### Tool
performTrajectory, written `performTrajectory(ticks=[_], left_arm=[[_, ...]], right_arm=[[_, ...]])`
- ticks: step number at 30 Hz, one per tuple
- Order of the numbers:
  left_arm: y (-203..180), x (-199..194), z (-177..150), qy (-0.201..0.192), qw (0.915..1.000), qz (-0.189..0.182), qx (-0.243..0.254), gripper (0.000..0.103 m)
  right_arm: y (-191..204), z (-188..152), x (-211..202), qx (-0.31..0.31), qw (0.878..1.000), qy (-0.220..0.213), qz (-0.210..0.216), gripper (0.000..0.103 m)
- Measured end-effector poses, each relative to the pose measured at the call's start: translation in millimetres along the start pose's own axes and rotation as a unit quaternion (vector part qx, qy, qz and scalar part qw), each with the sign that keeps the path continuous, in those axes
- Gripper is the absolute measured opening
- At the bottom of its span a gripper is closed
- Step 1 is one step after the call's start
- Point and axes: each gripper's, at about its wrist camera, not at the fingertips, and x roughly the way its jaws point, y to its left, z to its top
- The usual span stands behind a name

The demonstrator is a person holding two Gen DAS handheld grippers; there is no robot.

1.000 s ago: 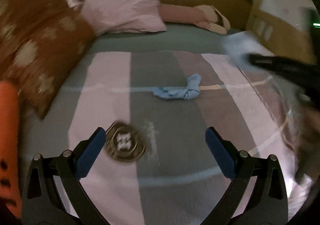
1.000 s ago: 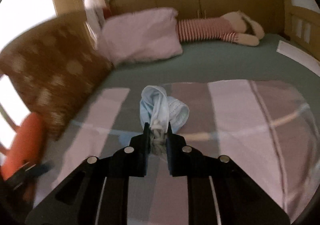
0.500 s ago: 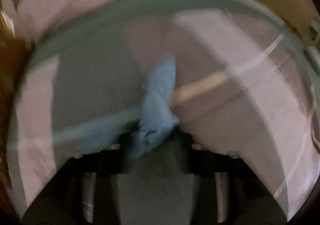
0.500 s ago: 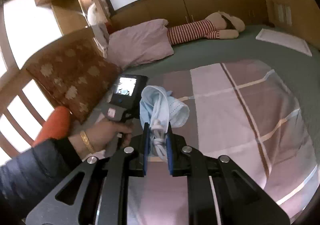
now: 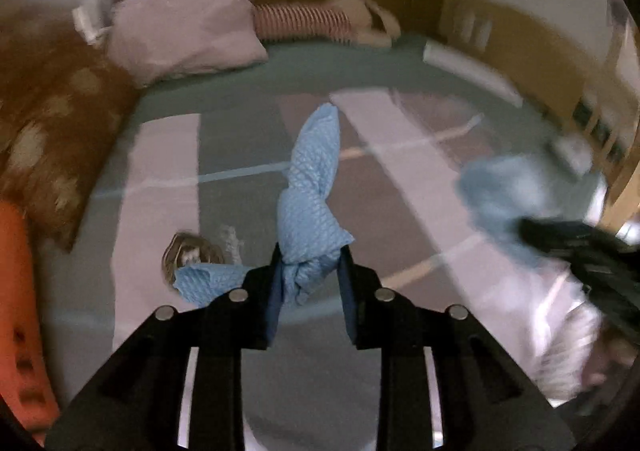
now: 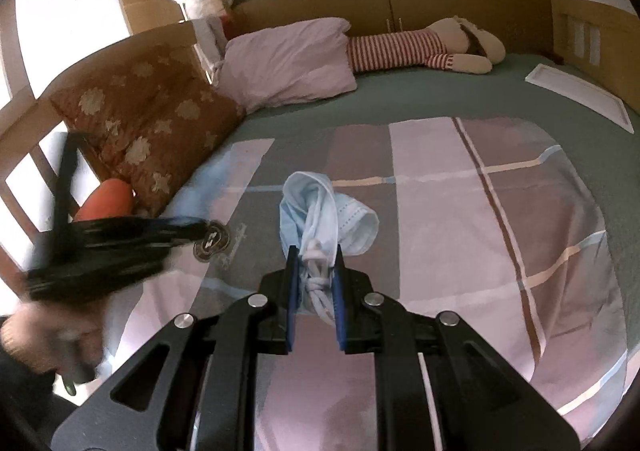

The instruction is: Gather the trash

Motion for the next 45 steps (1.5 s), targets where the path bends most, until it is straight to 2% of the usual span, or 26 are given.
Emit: performTrajectory(ticks=[4,7,12,14,18,21,24,28,29,30,31,33,35,36,39,40,41,43,44,45], left_arm=[[3,-40,-42,-0.027,0.9991,0.022,-0.024,0.026],[15,-39,-66,-0.010,0.9982,0.025,-0.054,0.026],[21,-35,-71,-0.013,0.9972,0.062,-0.039,0.026],[25,-32,-73,-0.008,0.9968,0.061,-0.050,0.026],[20,-29,-76,-0.004,0.9976,0.053,-0.043,0.027],[11,-27,-79,0.004,0.9989,0.040,-0.024,0.027],[1,-25,-82,0.006,0.9994,0.033,-0.001,0.027],[-18,-18,-89,0.010,0.9993,0.029,0.019,0.027],[-23,-15,-91,0.016,0.9992,0.028,0.025,0.027],[-29,-12,-92,0.021,0.9989,0.025,0.033,0.027],[-40,-9,-94,0.026,0.9984,0.022,0.044,0.027],[-66,-10,-95,0.028,0.9969,0.011,0.072,0.027],[-105,-18,-93,0.024,0.9937,-0.019,0.108,0.027],[-125,-22,-92,0.022,0.9917,-0.035,0.122,0.027],[-205,-42,-86,0.017,0.9782,-0.107,0.177,0.027],[-247,-53,-85,0.018,0.9666,-0.142,0.213,0.027],[-272,-59,-86,0.019,0.9578,-0.162,0.236,0.027],[-339,-77,-92,0.028,0.9280,-0.219,0.300,0.028],[-360,-81,-96,0.031,0.9182,-0.232,0.320,0.032],[-381,-86,-101,0.033,0.9079,-0.240,0.342,0.044]], right_arm=[[10,-4,-11,-0.022,1.000,-0.006,-0.013,0.016],[16,-10,-23,-0.032,0.999,-0.014,-0.031,0.016],[19,-27,-72,-0.034,0.996,-0.063,-0.059,0.016],[13,-34,-96,-0.022,0.994,-0.081,-0.069,0.016],[-20,-62,-175,0.009,0.984,-0.123,-0.132,0.016],[-69,-97,-243,0.049,0.969,-0.138,-0.198,0.016],[-114,-140,-281,0.088,0.956,-0.123,-0.252,0.016],[-171,-201,-291,0.148,0.943,-0.085,-0.287,0.017],[-183,-213,-288,0.159,0.940,-0.076,-0.292,0.026],[-202,-229,-281,0.185,0.935,-0.053,-0.299,0.045],[-210,-237,-281,0.203,0.931,-0.049,-0.299,0.050],[-219,-246,-295,0.240,0.922,-0.078,-0.292,0.050],[-218,-244,-323,0.253,0.911,-0.132,-0.297,0.053],[-216,-239,-343,0.254,0.899,-0.165,-0.316,0.057],[-210,-228,-380,0.261,0.879,-0.220,-0.334,0.066],[-207,-224,-395,0.265,0.871,-0.241,-0.336,0.068],[-203,-221,-406,0.267,0.865,-0.260,-0.336,0.070],[-197,-214,-420,0.265,0.859,-0.283,-0.334,0.071],[-192,-211,-425,0.261,0.857,-0.294,-0.333,0.071],[-193,-210,-430,0.257,0.858,-0.298,-0.330,0.071]])
